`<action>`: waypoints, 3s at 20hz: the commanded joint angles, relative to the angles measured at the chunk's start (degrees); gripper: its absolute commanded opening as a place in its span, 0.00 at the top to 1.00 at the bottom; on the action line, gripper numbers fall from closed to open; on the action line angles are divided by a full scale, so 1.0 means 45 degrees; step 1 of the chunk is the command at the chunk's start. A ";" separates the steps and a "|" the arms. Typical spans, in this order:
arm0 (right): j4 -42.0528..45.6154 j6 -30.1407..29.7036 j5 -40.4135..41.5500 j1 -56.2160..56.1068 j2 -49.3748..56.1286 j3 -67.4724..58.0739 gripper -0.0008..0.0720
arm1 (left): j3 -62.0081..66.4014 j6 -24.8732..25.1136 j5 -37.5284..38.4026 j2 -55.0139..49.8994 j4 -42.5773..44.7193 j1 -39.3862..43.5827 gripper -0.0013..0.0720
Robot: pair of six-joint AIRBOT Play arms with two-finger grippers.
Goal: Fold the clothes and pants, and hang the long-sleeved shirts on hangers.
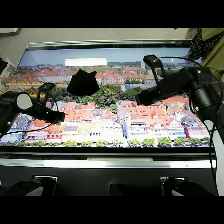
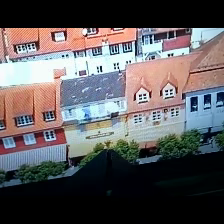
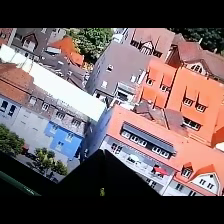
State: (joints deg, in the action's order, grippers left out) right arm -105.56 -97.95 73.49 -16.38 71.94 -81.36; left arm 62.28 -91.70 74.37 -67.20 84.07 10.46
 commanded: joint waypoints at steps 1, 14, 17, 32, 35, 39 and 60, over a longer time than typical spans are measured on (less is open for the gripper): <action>-0.0015 0.0005 -0.0364 -0.0010 0.0005 0.0005 0.95 | -0.0005 0.0005 -0.0015 -0.0058 0.0005 -0.0005 0.96; -0.0015 0.0005 -0.0403 -0.0010 0.0005 0.0005 0.95 | -0.0005 0.0005 -0.0019 -0.0058 0.0000 -0.0005 0.96; -0.0010 0.0005 -0.0403 -0.0010 0.0005 0.0005 0.95 | -0.0005 0.0005 -0.0019 -0.0058 0.0000 -0.0005 0.96; -0.0151 0.0005 -0.0680 -0.0010 0.0005 0.0005 0.95 | 0.0563 -0.2346 -0.3730 -0.0646 0.1161 -0.0034 0.12; -0.0083 0.0005 -0.0661 -0.0015 0.0005 0.0005 0.94 | 0.3381 -0.2399 -0.4838 -0.3429 0.2467 -0.0087 0.12; -0.0073 0.0005 -0.0636 -0.0015 0.0005 0.0005 0.78 | 0.7713 -0.2395 -0.4930 -0.8204 0.2555 -0.0568 0.12; 0.0845 0.0709 0.3381 -0.0010 -0.1175 0.0005 0.78 | 1.1536 -0.2059 0.0675 -0.5391 -0.2127 0.1928 0.96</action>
State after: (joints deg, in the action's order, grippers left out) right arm -104.33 -95.33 83.64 -16.38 69.19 -81.36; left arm 113.99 -100.36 73.73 -97.34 82.30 13.91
